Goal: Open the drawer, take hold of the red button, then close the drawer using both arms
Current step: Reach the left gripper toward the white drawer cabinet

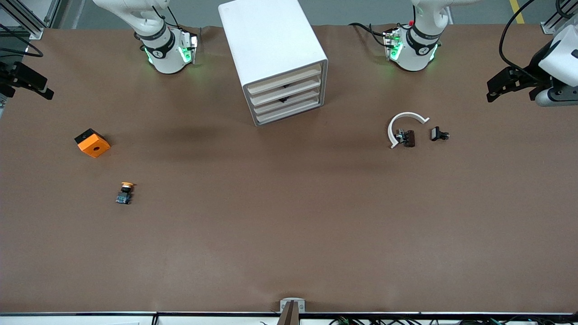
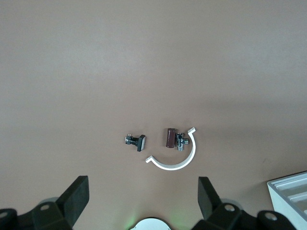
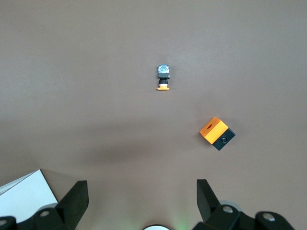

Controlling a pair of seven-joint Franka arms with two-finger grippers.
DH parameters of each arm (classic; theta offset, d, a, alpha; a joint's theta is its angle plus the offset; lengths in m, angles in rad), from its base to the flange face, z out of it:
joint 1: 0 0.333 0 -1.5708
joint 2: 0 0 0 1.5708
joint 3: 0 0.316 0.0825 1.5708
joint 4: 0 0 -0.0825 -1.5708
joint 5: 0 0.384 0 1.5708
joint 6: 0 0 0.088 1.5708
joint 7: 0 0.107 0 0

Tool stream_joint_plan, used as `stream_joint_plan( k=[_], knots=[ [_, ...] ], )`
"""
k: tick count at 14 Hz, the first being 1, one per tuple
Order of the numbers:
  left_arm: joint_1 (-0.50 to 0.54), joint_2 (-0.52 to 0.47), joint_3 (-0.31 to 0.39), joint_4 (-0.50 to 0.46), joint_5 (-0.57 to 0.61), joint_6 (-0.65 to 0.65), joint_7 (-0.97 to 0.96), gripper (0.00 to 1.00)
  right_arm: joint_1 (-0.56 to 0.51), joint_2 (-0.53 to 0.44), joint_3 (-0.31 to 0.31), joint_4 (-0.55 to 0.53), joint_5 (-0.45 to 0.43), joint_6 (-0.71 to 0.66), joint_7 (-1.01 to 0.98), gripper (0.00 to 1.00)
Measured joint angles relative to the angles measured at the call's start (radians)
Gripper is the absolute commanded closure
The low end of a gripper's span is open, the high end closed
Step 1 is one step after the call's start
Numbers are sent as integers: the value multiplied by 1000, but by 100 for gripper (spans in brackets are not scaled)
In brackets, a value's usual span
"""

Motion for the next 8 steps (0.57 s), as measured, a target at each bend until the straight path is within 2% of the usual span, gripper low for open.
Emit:
stream_joint_plan(
  k=[4,8],
  knots=[
    [0,12,0,11,0,0,0,0,0,0,-1,0,-2,0,-9,0],
    [0,91,0,57,0,0,0,0,0,0,-1,0,-2,1,-11,0]
  ],
)
